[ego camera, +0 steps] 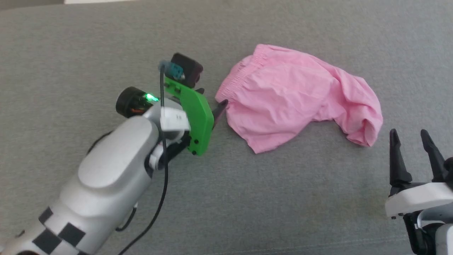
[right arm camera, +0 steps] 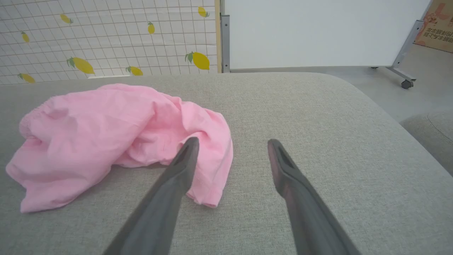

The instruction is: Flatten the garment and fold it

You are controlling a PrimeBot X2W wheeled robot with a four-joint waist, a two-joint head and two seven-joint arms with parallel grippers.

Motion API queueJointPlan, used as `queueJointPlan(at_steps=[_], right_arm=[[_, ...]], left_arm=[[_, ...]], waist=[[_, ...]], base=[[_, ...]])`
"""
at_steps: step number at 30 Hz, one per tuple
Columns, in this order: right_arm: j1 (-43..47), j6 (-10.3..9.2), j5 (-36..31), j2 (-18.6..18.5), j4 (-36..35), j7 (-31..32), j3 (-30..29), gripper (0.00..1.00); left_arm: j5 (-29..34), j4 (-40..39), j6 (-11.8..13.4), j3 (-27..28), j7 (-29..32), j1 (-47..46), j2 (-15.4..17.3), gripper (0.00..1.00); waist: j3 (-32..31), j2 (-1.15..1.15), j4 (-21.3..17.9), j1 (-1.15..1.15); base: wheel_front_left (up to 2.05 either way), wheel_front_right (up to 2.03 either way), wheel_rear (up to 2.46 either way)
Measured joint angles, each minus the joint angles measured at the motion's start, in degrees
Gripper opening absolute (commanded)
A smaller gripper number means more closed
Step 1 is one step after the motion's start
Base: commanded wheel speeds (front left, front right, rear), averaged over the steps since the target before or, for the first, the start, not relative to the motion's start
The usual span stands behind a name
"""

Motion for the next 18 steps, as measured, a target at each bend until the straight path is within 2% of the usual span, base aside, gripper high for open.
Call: queueJointPlan(at_steps=[5,8,17,18], right_arm=[[-0.83,0.00,-0.46,0.70,2.15,-1.93,0.65,1.00],[-0.98,0.01,-3.56,0.81,3.43,-3.22,1.64,1.00],[-2.91,0.00,-2.69,0.96,7.54,-5.72,2.31,1.00],[-3.11,0.00,-2.46,0.96,7.80,-5.89,2.41,1.00]], left_arm=[[-1.48,5.31,-1.44,-1.03,7.24,-4.87,0.22,1.00],[-1.52,7.31,-1.60,-0.92,8.83,-7.19,0.21,1.00],[-0.48,12.06,-1.68,-2.44,12.12,-10.15,0.93,0.99],[-0.64,12.18,-1.71,-2.32,12.13,-10.17,0.98,0.35]], waist=[[3.11,0.00,-3.01,0.00],[4.87,0.00,-4.57,0.00],[8.57,0.00,-8.19,0.00],[8.81,0.00,-8.40,0.00]], base=[[0.00,0.00,0.00],[0.00,0.00,0.00],[0.00,0.00,0.00],[0.00,0.00,0.00]])
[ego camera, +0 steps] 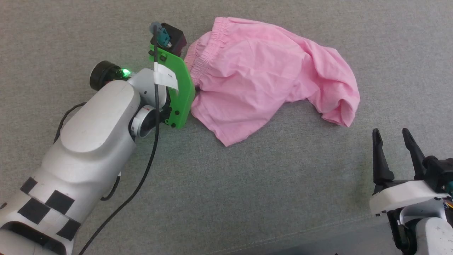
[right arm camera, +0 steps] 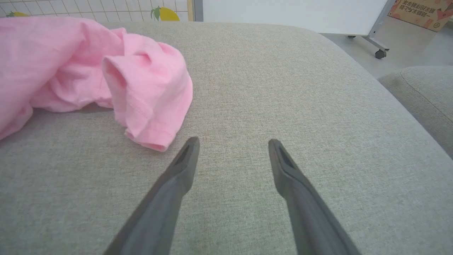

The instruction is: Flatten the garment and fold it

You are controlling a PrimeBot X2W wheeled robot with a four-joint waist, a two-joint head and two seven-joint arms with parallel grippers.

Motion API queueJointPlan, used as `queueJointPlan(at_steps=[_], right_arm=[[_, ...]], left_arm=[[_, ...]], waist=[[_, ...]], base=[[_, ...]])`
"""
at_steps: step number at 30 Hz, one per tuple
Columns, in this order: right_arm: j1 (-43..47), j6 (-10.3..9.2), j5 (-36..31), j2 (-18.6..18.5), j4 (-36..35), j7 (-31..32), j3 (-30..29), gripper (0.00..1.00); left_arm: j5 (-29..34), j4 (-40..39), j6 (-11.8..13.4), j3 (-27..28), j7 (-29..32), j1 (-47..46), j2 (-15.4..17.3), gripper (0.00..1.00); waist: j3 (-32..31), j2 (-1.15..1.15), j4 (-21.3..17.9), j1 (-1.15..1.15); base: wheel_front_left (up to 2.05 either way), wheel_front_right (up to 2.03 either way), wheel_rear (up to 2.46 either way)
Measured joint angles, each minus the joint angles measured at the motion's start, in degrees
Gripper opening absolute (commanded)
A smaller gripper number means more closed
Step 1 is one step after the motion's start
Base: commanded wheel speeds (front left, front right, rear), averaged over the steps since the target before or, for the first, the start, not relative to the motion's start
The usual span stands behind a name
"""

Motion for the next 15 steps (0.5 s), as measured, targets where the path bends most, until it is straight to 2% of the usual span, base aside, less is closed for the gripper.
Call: queueJointPlan(at_steps=[1,6,10,15], right_arm=[[-0.12,0.00,0.20,0.01,0.23,-0.09,0.03,1.00],[-0.21,0.00,0.15,0.01,1.49,-0.24,-0.05,1.00],[-0.15,0.00,-0.30,0.01,1.69,0.24,-0.20,1.00],[0.57,0.00,-0.92,0.02,1.54,1.66,-0.30,1.00]], left_arm=[[-0.12,-0.01,-0.25,0.09,-0.07,0.00,0.02,0.00],[-1.25,-0.43,-0.19,1.58,-4.28,1.94,0.12,0.00],[-1.93,-1.62,2.20,4.00,-10.06,6.47,0.55,0.00],[-3.92,-4.97,4.95,8.08,-15.52,10.55,2.92,0.00]], waist=[[0.13,0.00,-0.11,0.00],[-0.67,0.00,0.12,0.00],[-2.66,0.00,0.88,0.00],[-6.38,0.00,2.49,0.00]], base=[[0.00,0.00,0.00],[0.00,0.00,0.00],[0.00,0.00,0.00],[0.00,0.00,0.00]])
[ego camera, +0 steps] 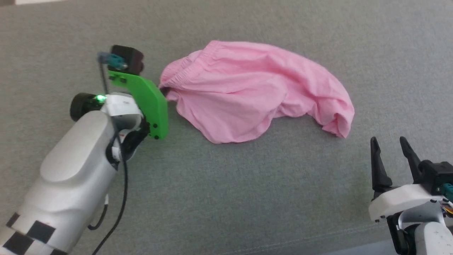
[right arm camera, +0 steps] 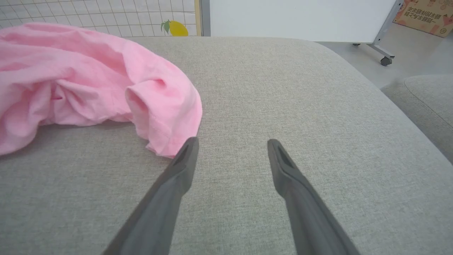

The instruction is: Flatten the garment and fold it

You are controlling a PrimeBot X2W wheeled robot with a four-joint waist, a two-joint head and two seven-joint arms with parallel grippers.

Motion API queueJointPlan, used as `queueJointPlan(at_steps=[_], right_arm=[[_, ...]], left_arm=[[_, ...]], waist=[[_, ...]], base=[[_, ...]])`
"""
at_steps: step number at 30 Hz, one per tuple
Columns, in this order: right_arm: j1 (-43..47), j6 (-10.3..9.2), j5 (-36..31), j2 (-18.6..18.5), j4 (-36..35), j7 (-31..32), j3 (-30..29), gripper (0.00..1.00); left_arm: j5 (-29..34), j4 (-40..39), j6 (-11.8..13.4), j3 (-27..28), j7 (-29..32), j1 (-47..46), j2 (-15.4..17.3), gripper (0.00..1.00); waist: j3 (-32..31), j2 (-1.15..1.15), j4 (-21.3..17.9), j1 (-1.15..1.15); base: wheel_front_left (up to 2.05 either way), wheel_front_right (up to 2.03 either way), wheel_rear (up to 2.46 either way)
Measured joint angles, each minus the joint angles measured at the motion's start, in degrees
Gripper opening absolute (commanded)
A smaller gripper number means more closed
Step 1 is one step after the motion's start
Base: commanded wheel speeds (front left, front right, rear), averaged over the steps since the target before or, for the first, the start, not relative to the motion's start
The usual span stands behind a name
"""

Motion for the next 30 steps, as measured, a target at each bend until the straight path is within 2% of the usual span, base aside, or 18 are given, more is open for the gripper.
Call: queueJointPlan(at_steps=[5,12,15,19,24,27,30], right_arm=[[1.52,0.00,-0.38,0.00,-0.91,1.94,0.23,1.00],[2.81,0.00,-0.35,-0.04,-2.32,3.86,1.34,1.00],[3.21,0.00,-0.24,-0.05,-2.67,4.25,1.51,1.00],[3.22,0.00,0.00,-0.05,-2.74,4.43,1.53,1.00],[3.22,0.00,0.07,-0.05,-2.34,4.42,1.30,1.00],[3.21,0.00,0.14,-0.04,-1.67,4.35,1.36,1.00],[3.15,0.00,0.26,-0.02,-0.93,3.90,1.66,1.00]], left_arm=[[-0.97,-5.04,2.76,3.82,-2.96,1.87,2.60,0.00],[-1.19,-11.71,5.81,7.33,-4.12,3.45,7.02,0.00],[-1.01,-15.55,6.26,7.45,-3.94,3.66,8.31,0.00],[-1.02,-22.38,6.23,6.13,-1.82,3.57,8.26,0.00],[-2.90,-29.94,5.19,3.10,3.32,1.85,5.44,0.00],[-5.91,-33.04,5.13,2.11,5.48,-0.04,1.30,0.00],[-8.75,-34.72,7.05,3.01,5.98,-2.37,-3.42,0.00]], waist=[[-4.21,0.00,2.11,0.00],[-8.90,0.00,5.12,0.00],[-10.25,0.00,6.13,0.00],[-11.64,0.00,6.85,0.00],[-13.07,0.00,6.65,0.00],[-13.87,0.00,6.23,0.00],[-14.43,0.00,5.37,-0.01]], base=[[0.00,0.00,0.00],[0.00,0.00,0.00],[0.00,0.00,0.00],[0.00,0.00,0.00],[0.00,0.00,0.00],[0.00,0.00,0.00],[0.00,0.00,0.00]])
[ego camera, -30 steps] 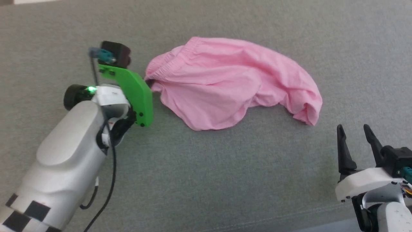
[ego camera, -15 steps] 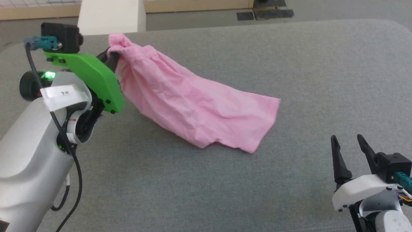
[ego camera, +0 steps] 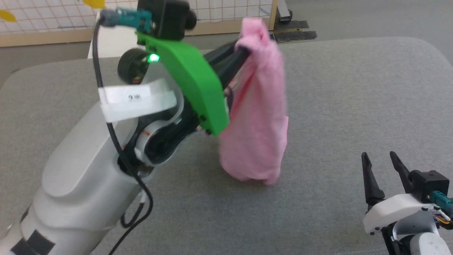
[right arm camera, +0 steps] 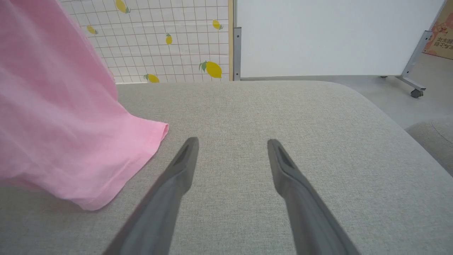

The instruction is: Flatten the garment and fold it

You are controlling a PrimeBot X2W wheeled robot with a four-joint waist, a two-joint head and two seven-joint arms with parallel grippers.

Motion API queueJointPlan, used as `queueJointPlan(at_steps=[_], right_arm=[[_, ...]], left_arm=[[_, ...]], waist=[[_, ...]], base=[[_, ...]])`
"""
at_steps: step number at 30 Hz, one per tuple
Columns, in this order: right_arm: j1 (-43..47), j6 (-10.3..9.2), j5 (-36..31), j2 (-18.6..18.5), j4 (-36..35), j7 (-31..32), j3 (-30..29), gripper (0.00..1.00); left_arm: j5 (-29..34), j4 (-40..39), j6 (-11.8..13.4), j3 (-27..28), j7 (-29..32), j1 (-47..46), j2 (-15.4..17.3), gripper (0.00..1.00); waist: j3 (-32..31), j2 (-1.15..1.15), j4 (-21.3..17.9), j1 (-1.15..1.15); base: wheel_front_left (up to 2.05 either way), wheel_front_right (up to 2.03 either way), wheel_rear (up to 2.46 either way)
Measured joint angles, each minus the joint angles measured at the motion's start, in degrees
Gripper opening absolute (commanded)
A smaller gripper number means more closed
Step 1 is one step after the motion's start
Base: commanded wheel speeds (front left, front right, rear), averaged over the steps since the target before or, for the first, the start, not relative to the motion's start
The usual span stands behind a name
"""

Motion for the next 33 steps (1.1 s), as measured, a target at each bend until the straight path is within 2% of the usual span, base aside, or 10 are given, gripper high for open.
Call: queueJointPlan(at_steps=[4,7,9,15,23,24,25,26,31,33], right_arm=[[-0.04,0.00,0.75,0.00,0.77,-0.48,0.08,1.00],[-0.05,0.00,1.43,0.01,1.36,-1.16,0.09,1.00],[-0.09,0.00,1.83,0.00,1.58,-1.36,0.07,1.00],[-0.55,0.00,1.93,0.01,1.93,-1.82,0.11,1.00],[-1.23,0.00,1.82,0.04,1.43,-1.03,1.07,1.00],[-1.23,0.00,1.82,0.04,1.31,-0.74,1.10,1.00],[-1.23,0.00,1.80,0.04,1.22,-0.65,1.12,1.00],[-1.23,0.00,1.75,0.03,1.12,-0.44,1.16,1.00],[-1.14,0.00,1.19,0.04,0.31,0.76,1.05,1.00],[-0.94,0.00,0.93,0.03,-0.23,1.32,0.85,1.00]], left_arm=[[-1.79,0.68,3.64,3.14,-1.56,-1.96,-3.58,0.00],[-1.68,4.39,5.55,4.68,-2.35,-1.59,-2.88,0.00],[-1.67,8.54,6.10,4.97,-2.32,0.86,-0.55,0.00],[-0.67,22.53,5.70,3.87,-2.65,11.89,6.64,0.00],[0.70,34.76,4.91,3.85,-8.00,16.79,7.12,0.00],[0.73,35.52,4.91,3.96,-8.59,16.86,6.97,0.33],[0.85,36.43,4.92,4.03,-9.43,16.93,6.83,0.97],[0.86,37.19,4.91,4.22,-10.36,16.98,6.66,1.00],[2.19,38.42,3.96,4.64,-16.23,17.25,6.23,1.00],[3.69,37.74,3.13,4.75,-20.60,17.33,6.10,1.00]], waist=[[-0.22,0.00,-1.05,0.00],[0.27,0.00,-1.28,0.00],[0.85,0.00,-1.21,0.00],[2.78,0.00,-0.42,0.00],[4.79,0.00,1.72,0.00],[4.86,0.00,2.01,0.00],[4.91,0.00,2.35,0.00],[4.88,0.00,2.69,0.00],[3.92,0.00,3.99,0.00],[3.36,0.00,4.71,0.00]], base=[[0.00,0.00,0.00],[0.00,0.00,0.00],[0.00,0.00,0.00],[0.00,0.00,0.00],[0.00,0.00,0.00],[0.00,0.00,0.00],[0.00,0.00,0.00],[0.00,0.00,0.00],[0.00,0.00,0.00],[0.00,0.00,0.00]])
